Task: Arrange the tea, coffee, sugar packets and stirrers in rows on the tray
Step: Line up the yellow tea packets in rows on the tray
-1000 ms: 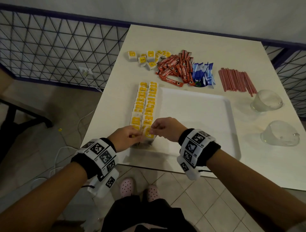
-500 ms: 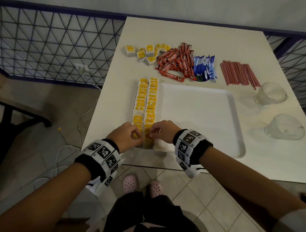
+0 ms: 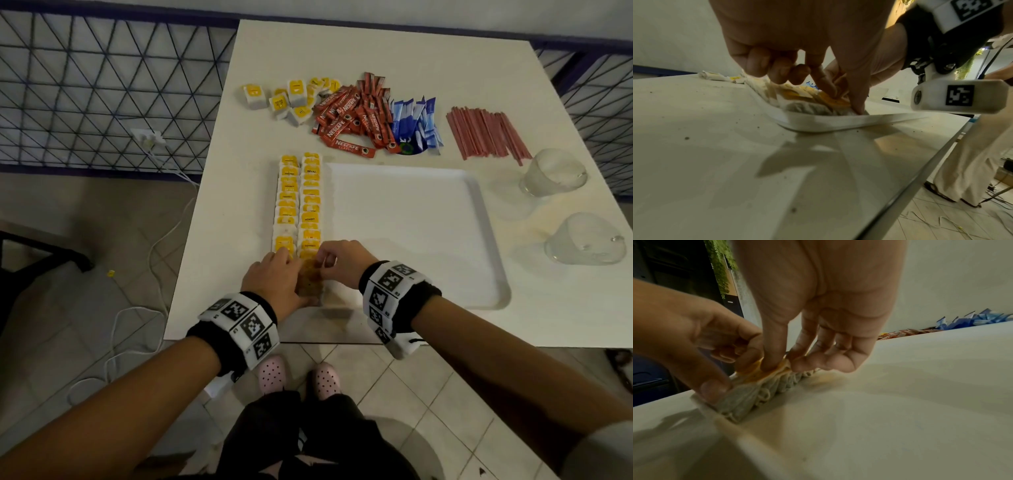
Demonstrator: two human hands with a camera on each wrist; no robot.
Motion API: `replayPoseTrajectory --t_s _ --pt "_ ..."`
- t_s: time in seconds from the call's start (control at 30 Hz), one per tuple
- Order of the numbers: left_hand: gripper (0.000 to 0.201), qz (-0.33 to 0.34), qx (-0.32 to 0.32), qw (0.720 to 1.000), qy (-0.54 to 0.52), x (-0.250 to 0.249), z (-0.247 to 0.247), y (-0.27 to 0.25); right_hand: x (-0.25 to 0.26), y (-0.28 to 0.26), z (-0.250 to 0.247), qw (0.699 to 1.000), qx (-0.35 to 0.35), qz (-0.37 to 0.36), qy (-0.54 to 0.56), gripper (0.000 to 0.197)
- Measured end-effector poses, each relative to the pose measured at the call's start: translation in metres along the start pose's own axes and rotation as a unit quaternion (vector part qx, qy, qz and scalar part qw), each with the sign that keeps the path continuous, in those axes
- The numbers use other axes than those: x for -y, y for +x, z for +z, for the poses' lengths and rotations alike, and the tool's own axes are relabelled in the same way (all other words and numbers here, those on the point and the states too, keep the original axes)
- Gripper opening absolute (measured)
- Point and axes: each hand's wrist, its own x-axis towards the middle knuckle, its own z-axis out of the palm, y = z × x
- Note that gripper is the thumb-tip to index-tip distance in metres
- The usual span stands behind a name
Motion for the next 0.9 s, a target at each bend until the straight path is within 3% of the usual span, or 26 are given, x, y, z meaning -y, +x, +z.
replayPoseTrajectory --t_s 0.13,0.27,0.4,0.57,0.77,0.9 --pt "0.049 0.023 0.016 0.999 -0.016 0.003 -0.001 -0.001 -0.003 0.001 0.005 0.999 -0.007 0.018 0.032 0.016" --pt "0.018 0.032 -0.002 0.990 -0.135 0.015 -0.019 -0.003 0.000 0.000 -0.005 0.999 -0.020 0.016 0.046 0.013" --pt "0.027 0.032 -0.034 0.985 -0.163 0.037 -0.050 0.008 0.009 0.003 -0.034 0.997 -0.055 0.028 0.047 0.020" --pt "0.025 0.033 -0.072 0.982 -0.173 0.065 -0.089 0.033 0.022 0.017 -0.073 0.992 -0.111 0.042 0.053 0.022" --pt "0.010 0.025 -0.076 0.976 -0.204 0.084 -0.120 0.072 0.031 0.043 -0.101 0.982 -0.142 0.074 0.096 0.018" --pt "0.008 0.014 -0.065 0.975 -0.212 0.094 -0.133 0.104 0.033 0.077 -0.121 0.982 -0.141 0.078 0.101 0.034"
